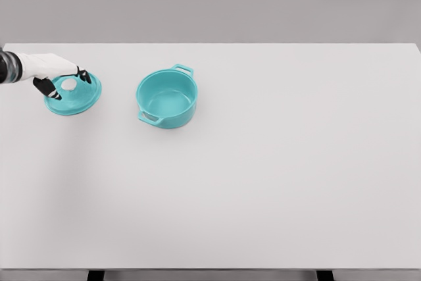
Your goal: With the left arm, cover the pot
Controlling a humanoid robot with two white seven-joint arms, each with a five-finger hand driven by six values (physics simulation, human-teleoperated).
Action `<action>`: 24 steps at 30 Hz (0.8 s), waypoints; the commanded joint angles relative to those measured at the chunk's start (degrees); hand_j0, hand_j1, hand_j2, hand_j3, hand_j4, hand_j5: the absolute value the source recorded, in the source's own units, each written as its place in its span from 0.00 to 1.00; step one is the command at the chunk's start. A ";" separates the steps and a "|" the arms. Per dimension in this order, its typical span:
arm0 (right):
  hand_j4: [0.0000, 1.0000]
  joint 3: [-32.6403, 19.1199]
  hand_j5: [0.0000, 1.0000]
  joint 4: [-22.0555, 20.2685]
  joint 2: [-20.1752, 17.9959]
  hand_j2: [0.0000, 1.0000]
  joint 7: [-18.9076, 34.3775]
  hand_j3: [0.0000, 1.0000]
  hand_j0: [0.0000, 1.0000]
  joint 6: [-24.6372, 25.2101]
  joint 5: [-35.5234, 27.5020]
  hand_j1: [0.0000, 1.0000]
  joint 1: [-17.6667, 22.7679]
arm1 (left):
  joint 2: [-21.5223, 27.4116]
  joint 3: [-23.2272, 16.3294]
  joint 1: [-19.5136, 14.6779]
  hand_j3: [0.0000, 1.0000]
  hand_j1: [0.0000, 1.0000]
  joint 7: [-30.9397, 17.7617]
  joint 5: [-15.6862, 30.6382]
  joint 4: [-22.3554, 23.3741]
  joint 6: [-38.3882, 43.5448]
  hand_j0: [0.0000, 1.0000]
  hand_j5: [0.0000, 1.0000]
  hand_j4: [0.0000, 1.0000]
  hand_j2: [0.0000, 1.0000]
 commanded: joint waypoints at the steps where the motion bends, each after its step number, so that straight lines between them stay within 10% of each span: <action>1: 1.00 0.01 1.00 0.00 -0.01 1.00 0.02 1.00 1.00 -0.01 -0.02 1.00 0.00 | -0.24 0.15 0.00 0.80 0.80 0.13 0.02 0.33 0.67 0.80 0.80 0.80 0.80; 24: 1.00 0.01 1.00 0.00 -0.01 1.00 0.02 1.00 1.00 -0.01 -0.02 1.00 0.00 | -1.47 0.59 -0.09 0.73 0.73 0.13 0.02 0.85 0.84 0.73 0.73 0.73 0.73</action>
